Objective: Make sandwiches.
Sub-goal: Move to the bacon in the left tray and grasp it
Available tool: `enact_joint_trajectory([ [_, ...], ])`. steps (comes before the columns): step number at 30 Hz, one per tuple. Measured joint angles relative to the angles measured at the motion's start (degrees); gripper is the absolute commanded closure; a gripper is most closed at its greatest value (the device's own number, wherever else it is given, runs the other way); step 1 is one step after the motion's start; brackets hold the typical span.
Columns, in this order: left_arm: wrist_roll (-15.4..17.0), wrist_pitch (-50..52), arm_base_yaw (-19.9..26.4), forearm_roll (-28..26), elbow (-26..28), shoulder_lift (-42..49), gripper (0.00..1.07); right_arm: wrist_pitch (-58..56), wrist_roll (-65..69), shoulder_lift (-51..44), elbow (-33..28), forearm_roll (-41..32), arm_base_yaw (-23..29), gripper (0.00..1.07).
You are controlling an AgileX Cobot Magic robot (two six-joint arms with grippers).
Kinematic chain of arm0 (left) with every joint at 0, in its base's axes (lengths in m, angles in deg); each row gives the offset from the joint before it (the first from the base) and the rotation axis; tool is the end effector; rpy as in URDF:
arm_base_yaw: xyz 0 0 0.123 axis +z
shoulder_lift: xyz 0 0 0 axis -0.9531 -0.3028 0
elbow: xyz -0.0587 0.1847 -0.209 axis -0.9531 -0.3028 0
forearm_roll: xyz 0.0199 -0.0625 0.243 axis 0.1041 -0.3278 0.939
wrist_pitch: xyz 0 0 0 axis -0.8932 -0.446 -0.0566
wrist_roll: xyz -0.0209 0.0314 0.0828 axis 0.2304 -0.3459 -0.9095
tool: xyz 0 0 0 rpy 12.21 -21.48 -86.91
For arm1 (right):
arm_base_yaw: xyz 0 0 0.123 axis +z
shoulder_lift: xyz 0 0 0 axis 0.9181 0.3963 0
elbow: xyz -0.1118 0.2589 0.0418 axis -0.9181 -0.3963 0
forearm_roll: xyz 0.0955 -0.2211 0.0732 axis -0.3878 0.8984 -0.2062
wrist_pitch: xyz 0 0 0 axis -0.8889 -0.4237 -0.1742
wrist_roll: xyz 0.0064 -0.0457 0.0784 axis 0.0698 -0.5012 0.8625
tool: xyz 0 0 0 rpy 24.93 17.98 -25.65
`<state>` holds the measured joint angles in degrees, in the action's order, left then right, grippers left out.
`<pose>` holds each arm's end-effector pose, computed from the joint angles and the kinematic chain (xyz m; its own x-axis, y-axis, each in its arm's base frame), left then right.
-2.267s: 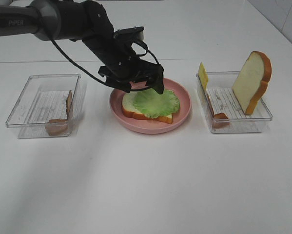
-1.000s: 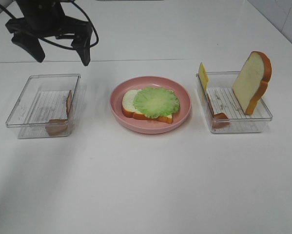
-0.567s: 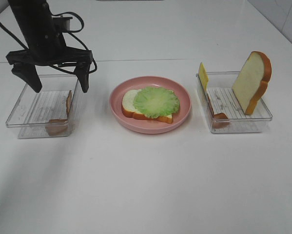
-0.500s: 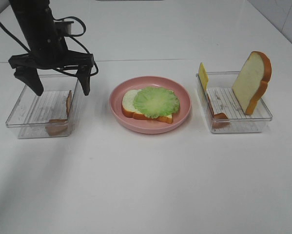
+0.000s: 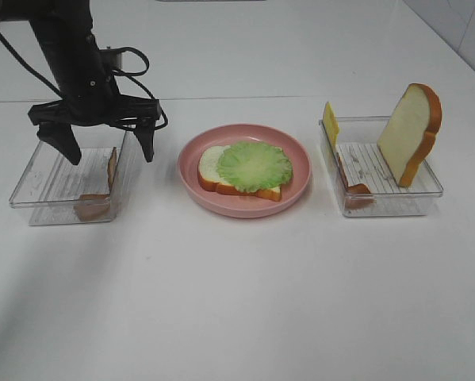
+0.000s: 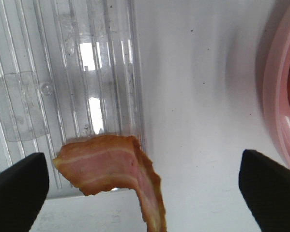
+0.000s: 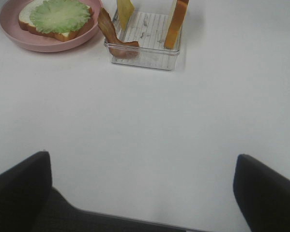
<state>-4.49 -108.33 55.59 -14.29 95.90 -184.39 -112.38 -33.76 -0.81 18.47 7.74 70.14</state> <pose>0.4436 -0.1409 0.1674 -0.9949 -0.0224 -0.0987 -0.0114 0.9938 -0.1110 -0.0027 0.0034 0.2610 -0.5300 -0.0386 -0.8471 -0.0973 0.9951 0.0156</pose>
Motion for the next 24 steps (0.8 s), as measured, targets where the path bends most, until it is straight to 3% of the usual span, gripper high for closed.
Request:
enact_joint_trajectory([
  [11, 0.1, -3.6, 0.0, -2.2, 0.0, -1.1, 0.09, 0.0, 0.0, 0.0, 0.0, 0.0, 0.0, 0.09],
  [16, 0.1, -2.7, 0.0, -2.3, 0.0, -1.2, 0.15, 0.0, 0.0, 0.0, 0.0, 0.0, 0.0, 0.09],
  [19, 0.1, -2.3, 0.0, -2.3, 0.0, -1.2, 0.24, 0.0, 0.0, 0.0, 0.0, 0.0, 0.0, 0.09],
  [21, 0.9, -2.3, 0.0, -2.2, 0.0, -1.2, 0.41, 0.0, 0.0, 0.0, 0.0, 0.0, 0.0, 0.09],
  [22, 0.9, -2.3, 0.0, -2.2, 0.0, -1.2, 0.41, 0.0, 0.0, 0.0, 0.0, 0.0, 0.0, 0.09],
  [24, 2.2, -2.3, 0.0, -1.8, 0.0, -1.2, 0.66, 0.0, 0.0, 0.0, 0.0, 0.0, 0.0, 0.09],
])
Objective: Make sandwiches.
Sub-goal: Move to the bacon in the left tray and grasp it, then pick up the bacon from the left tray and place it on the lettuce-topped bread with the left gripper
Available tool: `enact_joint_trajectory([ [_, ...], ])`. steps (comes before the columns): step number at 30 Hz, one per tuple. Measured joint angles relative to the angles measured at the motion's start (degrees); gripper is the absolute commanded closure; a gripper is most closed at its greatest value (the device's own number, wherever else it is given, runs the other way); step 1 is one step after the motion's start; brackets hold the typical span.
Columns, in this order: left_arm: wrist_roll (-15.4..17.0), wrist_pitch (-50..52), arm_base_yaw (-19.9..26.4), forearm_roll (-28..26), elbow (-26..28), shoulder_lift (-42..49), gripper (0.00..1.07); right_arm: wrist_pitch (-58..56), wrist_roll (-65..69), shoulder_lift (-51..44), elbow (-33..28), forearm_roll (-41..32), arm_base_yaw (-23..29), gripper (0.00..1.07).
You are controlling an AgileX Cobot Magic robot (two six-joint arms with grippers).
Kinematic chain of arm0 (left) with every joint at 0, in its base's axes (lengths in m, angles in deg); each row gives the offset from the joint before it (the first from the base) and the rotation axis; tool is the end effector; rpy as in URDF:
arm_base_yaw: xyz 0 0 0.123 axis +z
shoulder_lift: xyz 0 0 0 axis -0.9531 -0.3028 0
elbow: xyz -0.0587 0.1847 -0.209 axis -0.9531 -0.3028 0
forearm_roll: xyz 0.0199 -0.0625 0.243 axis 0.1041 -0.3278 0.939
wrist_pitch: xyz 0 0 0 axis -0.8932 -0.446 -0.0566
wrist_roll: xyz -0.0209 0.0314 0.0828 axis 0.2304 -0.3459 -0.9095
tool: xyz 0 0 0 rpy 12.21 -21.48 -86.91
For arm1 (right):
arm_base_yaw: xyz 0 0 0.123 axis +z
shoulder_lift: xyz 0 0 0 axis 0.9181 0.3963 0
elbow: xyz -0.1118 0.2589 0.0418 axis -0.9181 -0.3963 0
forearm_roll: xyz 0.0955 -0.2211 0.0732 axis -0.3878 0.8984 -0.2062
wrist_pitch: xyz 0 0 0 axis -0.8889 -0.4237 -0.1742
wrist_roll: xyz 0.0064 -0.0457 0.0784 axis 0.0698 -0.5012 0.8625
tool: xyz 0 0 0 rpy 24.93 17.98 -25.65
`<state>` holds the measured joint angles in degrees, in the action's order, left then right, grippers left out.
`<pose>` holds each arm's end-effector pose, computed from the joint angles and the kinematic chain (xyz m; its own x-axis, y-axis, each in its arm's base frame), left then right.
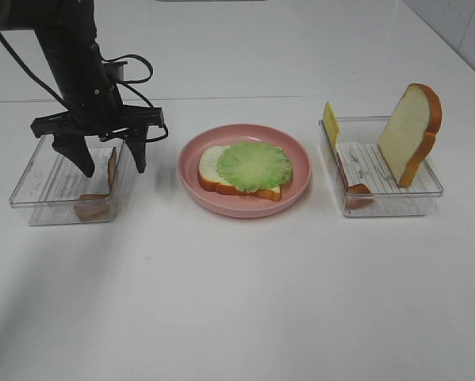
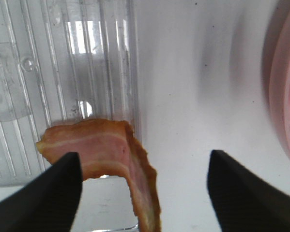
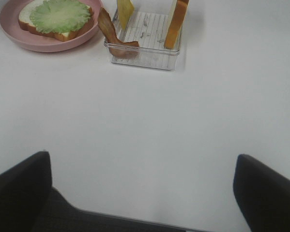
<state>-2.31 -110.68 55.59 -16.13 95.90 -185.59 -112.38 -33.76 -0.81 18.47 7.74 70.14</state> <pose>0.4401 -0.1428 0.1576 -0.9974 -0.0676 -0.0256 -0.0640 0.9903 -0.1231 -0.0027 0.0034 0.2610 -0.5300 -0.0386 -0.8471 -0.0973 0.9951 0.0156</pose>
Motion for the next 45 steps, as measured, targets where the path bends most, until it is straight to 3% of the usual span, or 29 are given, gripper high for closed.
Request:
enact_joint_trajectory([
  [1, 0.0, 0.0, 0.0, 0.0, 0.0, 0.0, 0.66, 0.0, 0.0, 0.0, 0.0, 0.0, 0.0, 0.09],
  [2, 0.5, 0.0, 0.0, 0.4, 0.0, -0.1, 0.85, 0.0, 0.0, 0.0, 0.0, 0.0, 0.0, 0.09],
  [3, 0.6, 0.0, 0.0, 0.6, 0.0, -0.1, 0.93, 0.0, 0.0, 0.0, 0.0, 0.0, 0.0, 0.09],
  [4, 0.6, 0.0, 0.0, 0.6, 0.0, -0.1, 0.93, 0.0, 0.0, 0.0, 0.0, 0.0, 0.0, 0.09],
  [5, 0.7, 0.0, 0.0, 0.6, 0.0, -0.1, 1.07, 0.0, 0.0, 0.0, 0.0, 0.0, 0.0, 0.09],
  [23, 0.7, -0.9, 0.1, 0.7, 1.1, -0.2, 1.07, 0.0, 0.0, 0.0, 0.0, 0.0, 0.0, 0.09],
  [28, 0.3, -2.6, 0.1, 0.6, 5.3, 1.6, 1.07, 0.0, 0.0, 0.0, 0.0, 0.0, 0.0, 0.09],
  [33, -1.3, -2.9, 0.1, -1.4, 13.7, 4.1, 1.07, 0.0, 0.0, 0.0, 0.0, 0.0, 0.0, 0.09],
  [36, -1.4, -2.9, 0.1, -2.1, 15.2, 4.1, 1.07, 0.0, 0.0, 0.0, 0.0, 0.0, 0.0, 0.09],
  [38, -1.5, -2.9, -0.1, -5.6, 19.6, 4.1, 1.07, 0.0, 0.0, 0.0, 0.0, 0.0, 0.0, 0.09],
  [41, -1.8, -2.9, -0.3, -6.7, 20.5, 4.1, 1.07, 0.0, 0.0, 0.0, 0.0, 0.0, 0.0, 0.09],
  [45, -4.6, -1.1, -2.3, -11.9, 21.8, 4.2, 1.07, 0.0, 0.0, 0.0, 0.0, 0.0, 0.0, 0.09],
])
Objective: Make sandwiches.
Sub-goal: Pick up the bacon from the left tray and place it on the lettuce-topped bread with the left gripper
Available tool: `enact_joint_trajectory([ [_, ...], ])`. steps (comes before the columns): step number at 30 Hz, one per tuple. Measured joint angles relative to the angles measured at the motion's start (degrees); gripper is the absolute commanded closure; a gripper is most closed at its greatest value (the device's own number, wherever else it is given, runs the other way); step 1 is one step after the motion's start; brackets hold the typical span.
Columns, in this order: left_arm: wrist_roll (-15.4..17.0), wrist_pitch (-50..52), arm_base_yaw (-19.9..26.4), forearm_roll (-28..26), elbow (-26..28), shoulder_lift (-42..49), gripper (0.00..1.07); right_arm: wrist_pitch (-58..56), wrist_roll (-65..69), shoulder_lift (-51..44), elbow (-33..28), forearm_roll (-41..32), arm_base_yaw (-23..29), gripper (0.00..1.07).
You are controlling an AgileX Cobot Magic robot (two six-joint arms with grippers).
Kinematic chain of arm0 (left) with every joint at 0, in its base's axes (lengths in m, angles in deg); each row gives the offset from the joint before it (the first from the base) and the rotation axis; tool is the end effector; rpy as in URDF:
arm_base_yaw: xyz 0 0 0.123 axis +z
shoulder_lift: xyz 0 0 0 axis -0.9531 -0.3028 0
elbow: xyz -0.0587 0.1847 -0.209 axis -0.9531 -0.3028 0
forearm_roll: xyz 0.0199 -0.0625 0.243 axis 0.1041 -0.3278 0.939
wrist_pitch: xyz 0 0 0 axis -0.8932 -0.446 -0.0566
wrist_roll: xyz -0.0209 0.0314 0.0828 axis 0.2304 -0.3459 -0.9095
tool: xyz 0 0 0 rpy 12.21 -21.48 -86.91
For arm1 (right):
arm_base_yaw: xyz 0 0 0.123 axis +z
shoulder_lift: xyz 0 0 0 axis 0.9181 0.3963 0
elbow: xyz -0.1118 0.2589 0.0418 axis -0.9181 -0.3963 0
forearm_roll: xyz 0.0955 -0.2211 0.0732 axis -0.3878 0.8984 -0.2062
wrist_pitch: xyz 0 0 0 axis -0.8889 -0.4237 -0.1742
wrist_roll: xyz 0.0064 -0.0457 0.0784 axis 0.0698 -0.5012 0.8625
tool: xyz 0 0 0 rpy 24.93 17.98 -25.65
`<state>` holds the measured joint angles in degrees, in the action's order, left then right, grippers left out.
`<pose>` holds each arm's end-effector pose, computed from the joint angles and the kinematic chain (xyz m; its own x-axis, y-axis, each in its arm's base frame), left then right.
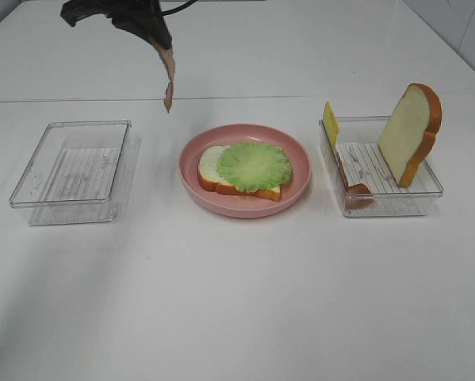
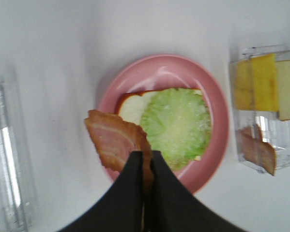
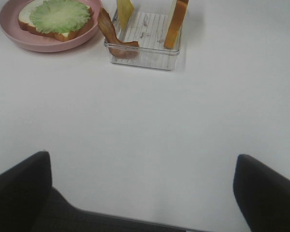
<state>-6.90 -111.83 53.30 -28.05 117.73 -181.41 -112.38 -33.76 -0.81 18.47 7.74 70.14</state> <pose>0.4532 -0.1850 0.3005 -0.9274 -0.0387 -0.3721 0.1291 0.9005 -0.4152 -0.0027 0.0034 0.2610 -0.5300 -0.0386 -0.8471 -0.0973 0.9951 0.0156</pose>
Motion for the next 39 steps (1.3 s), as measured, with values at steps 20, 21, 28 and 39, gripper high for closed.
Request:
enact_joint_trajectory([
  [20, -10.5, 11.4, -8.4, -21.8, 0.0, -11.0, 1.07, 0.0, 0.0, 0.0, 0.0, 0.0, 0.0, 0.09],
  [21, -10.5, 11.4, -8.4, -21.8, 0.0, -11.0, 1.07, 0.0, 0.0, 0.0, 0.0, 0.0, 0.0, 0.09],
  [28, -13.5, 10.8, -8.4, -25.2, 0.0, -15.8, 1.07, 0.0, 0.0, 0.0, 0.0, 0.0, 0.0, 0.09],
  [39, -13.5, 10.2, -8.3, -20.2, 0.0, -17.4, 1.07, 0.0, 0.0, 0.0, 0.0, 0.0, 0.0, 0.09],
])
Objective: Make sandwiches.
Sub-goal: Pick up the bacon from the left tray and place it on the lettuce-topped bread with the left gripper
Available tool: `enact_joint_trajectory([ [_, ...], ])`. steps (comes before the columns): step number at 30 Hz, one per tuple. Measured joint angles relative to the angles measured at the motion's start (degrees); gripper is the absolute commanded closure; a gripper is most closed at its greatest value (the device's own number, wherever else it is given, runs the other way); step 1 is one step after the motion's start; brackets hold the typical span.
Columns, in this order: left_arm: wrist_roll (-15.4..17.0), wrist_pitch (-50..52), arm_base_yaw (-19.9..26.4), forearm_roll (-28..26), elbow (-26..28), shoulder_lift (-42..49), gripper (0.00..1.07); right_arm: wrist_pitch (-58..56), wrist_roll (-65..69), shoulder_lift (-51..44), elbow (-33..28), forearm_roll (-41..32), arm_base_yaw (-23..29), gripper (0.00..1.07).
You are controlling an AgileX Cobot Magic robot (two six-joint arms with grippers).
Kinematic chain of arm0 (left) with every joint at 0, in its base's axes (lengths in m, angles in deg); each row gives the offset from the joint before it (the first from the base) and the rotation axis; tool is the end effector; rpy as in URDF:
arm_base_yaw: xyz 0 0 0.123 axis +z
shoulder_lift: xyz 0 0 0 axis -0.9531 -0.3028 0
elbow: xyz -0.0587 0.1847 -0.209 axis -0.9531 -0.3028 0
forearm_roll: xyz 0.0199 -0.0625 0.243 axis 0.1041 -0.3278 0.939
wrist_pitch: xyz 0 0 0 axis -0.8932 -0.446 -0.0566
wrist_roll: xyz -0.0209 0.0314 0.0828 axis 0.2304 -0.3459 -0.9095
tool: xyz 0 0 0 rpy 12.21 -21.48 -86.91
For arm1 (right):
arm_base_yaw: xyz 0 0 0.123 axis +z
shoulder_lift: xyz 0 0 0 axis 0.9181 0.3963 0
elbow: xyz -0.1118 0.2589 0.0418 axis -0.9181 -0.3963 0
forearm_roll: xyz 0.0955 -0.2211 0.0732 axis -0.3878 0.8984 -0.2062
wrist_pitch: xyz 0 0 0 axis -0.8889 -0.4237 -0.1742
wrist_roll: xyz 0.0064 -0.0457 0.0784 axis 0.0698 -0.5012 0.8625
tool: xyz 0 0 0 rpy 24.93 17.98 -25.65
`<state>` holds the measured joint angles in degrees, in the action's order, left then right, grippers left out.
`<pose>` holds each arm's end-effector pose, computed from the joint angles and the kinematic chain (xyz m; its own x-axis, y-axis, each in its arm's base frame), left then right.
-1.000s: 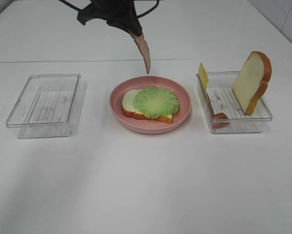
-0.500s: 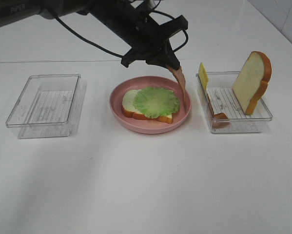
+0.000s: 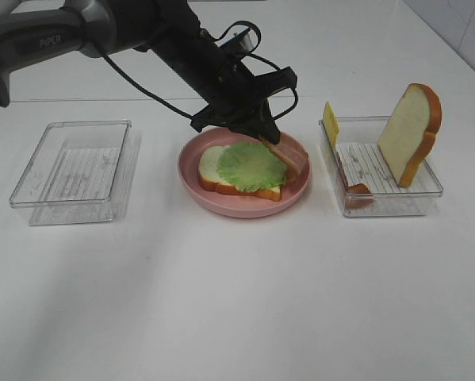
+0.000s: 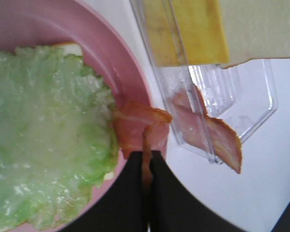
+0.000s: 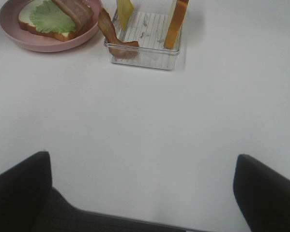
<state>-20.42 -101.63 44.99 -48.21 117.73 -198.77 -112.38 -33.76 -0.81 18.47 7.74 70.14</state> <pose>0.4551 -0.2898 0.1634 -0.9612 0.1183 -0.2492 0.2513 0.7483 -0.6139 -0.0027 0.0034 0.2610 -0.5300 -0.0386 -0.8471 -0.0973 0.9951 0.0156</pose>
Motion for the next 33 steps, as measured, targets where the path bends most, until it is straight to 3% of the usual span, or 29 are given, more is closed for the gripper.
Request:
enact_joint_trajectory([
  [14, 0.0, -1.1, 0.0, 11.4, 0.0, 0.0, 1.07, 0.0, 0.0, 0.0, 0.0, 0.0, 0.0, 0.09],
  [18, 2.2, -1.4, 0.0, 15.5, 0.0, 0.0, 1.07, 0.0, 0.0, 0.0, 0.0, 0.0, 0.0, 0.09],
  [33, 2.5, 0.6, 0.0, 17.9, 0.0, 0.0, 1.07, 0.0, 0.0, 0.0, 0.0, 0.0, 0.0, 0.09],
])
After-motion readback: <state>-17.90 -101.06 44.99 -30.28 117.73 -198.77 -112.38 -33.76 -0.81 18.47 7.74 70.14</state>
